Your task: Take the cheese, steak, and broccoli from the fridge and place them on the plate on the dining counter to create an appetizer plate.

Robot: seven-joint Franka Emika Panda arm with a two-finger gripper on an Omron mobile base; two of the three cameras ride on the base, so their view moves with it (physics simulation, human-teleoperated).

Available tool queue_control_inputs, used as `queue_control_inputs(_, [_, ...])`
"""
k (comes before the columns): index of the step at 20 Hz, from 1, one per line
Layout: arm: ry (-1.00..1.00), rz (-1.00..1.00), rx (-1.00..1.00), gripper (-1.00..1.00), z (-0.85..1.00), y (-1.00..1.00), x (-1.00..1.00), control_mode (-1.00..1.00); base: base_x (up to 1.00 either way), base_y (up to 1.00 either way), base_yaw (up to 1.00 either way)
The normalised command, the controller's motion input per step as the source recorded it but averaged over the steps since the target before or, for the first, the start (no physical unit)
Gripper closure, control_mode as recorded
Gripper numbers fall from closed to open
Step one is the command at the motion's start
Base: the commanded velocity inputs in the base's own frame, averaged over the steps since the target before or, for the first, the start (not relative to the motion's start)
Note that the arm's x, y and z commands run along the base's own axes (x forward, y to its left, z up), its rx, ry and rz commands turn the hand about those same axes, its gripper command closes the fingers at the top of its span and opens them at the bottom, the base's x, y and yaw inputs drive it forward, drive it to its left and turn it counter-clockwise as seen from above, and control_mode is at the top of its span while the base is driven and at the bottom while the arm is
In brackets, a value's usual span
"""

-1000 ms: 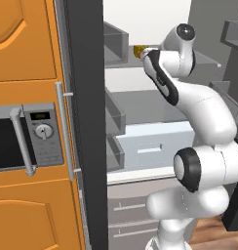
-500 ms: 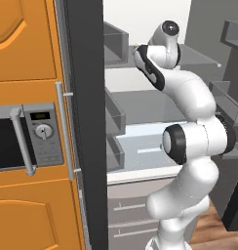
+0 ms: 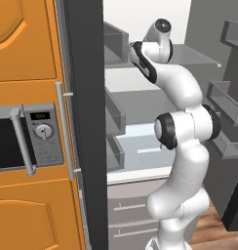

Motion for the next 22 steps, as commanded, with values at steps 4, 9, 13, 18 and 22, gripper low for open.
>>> queue_control_inputs(4, [0.0,0.0,0.0,-1.0,0.0,0.0,0.55,-1.0,0.0,0.0,0.0])
queue_control_inputs(9, [-0.01,0.0,0.0,-1.0,0.0,0.0,0.3,-1.0,0.0,0.0,0.0])
queue_control_inputs(13, [-0.03,0.0,-0.02,1.0,-0.04,0.0,0.1,-1.0,0.0,0.0,0.0])
queue_control_inputs(18, [-0.06,-0.02,-0.05,1.0,-0.1,0.0,0.01,-1.0,0.0,0.0,0.0])
queue_control_inputs(22, [-0.13,-0.04,-0.07,1.0,-0.16,0.0,-0.03,-1.0,0.0,0.0,0.0])
